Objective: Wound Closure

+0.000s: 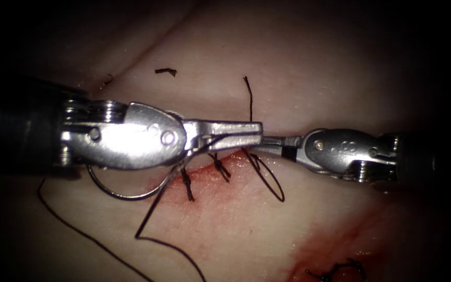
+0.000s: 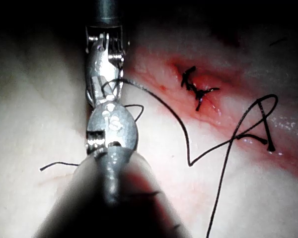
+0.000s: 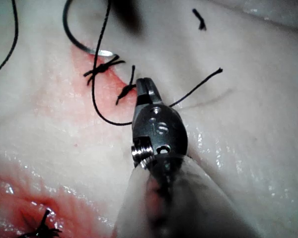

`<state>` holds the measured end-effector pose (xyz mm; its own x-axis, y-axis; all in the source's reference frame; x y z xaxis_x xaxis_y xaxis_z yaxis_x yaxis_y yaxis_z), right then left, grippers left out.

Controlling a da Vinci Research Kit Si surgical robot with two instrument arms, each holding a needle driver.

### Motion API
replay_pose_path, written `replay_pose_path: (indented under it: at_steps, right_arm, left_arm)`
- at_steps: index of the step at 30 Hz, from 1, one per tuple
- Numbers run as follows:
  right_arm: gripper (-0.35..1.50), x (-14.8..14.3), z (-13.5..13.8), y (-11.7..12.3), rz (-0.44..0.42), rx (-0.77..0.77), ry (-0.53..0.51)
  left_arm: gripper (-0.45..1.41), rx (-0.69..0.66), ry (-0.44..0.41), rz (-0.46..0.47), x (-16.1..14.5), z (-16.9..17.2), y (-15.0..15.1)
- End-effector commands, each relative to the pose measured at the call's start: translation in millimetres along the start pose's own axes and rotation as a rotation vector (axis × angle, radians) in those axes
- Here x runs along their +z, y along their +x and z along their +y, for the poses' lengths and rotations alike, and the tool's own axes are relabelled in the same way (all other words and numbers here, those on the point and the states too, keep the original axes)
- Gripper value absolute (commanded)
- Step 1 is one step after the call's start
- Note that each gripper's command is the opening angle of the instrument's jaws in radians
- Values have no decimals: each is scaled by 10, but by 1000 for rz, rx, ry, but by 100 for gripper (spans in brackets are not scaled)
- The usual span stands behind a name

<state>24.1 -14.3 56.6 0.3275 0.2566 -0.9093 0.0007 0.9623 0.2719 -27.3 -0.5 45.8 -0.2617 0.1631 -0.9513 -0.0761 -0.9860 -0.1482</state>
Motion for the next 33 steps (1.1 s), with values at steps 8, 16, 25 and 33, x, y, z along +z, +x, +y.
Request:
replay_pose_path:
  at_steps: [8,16,25,33]
  right_arm:
    - [-35,34,-9,13,56,-5,36]
    - [-35,27,-10,20,133,0,37]
    - [-35,19,-11,17,269,20,24]
    - [-35,12,-10,17,374,65,10]
  left_arm:
    - [-45,7,-5,80,12,-21,-25]
    - [-45,41,-13,112,16,-35,-59]
    - [-45,91,-1,108,25,-37,-105]
    - [-45,134,-1,83,33,-26,-137]
